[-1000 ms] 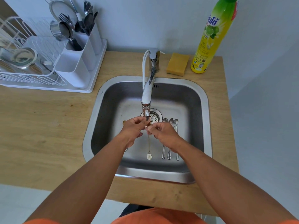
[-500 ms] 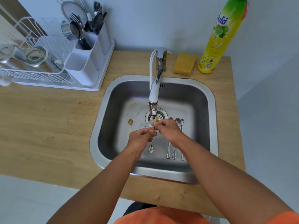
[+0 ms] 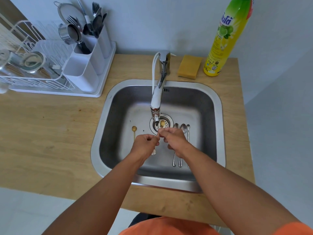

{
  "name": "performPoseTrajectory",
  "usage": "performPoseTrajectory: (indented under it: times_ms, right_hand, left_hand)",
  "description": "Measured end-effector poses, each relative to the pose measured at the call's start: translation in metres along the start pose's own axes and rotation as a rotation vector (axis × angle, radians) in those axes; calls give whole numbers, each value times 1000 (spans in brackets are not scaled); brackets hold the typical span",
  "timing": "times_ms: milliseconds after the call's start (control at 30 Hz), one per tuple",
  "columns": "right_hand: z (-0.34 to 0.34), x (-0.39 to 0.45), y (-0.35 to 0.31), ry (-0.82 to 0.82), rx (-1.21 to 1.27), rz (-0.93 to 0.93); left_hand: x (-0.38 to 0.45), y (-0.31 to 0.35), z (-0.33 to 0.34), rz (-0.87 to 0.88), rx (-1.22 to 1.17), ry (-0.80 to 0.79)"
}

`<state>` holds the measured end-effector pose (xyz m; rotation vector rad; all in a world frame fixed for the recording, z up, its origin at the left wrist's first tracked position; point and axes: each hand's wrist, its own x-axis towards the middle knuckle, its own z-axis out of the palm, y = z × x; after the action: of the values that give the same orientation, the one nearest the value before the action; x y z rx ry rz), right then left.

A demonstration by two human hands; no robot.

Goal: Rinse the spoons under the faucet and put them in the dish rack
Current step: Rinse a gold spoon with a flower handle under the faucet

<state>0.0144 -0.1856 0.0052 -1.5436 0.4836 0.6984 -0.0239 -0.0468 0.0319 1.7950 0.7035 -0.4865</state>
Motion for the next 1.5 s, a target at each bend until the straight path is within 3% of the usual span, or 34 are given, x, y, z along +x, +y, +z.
performPoseTrajectory:
  times_ms: [133,333,567,800,1033,1167,1333,1500]
  right_hand:
    - [0,4,-9,-26,-85,-39]
    - [-9,11,-18,69,-52,-20]
    - [0,3,0,13,-31,-34]
    - [-10,10,-8,67,9,-18]
    - [-4,5,2,-29,120,43]
    - [-3,4,3,-59,125,25]
    - [-5,6,-5,1,12,-53]
    - [-3,7,-15,58,89,-45]
  left_hand:
    - [-2,-4,2,-23,-33,26]
    - [-4,-8,-4,-67,13,-5]
    - [2,14,0,-152,-52,-21]
    - [-4,0,-3,-234,-25,-182]
    - [6,10,-17,-336,-99,-292]
    - [7,13,-13,-395,-41,-246]
    - [8,18,-12,-284,7,-132]
    - [16,38,-12,-124,48,-47]
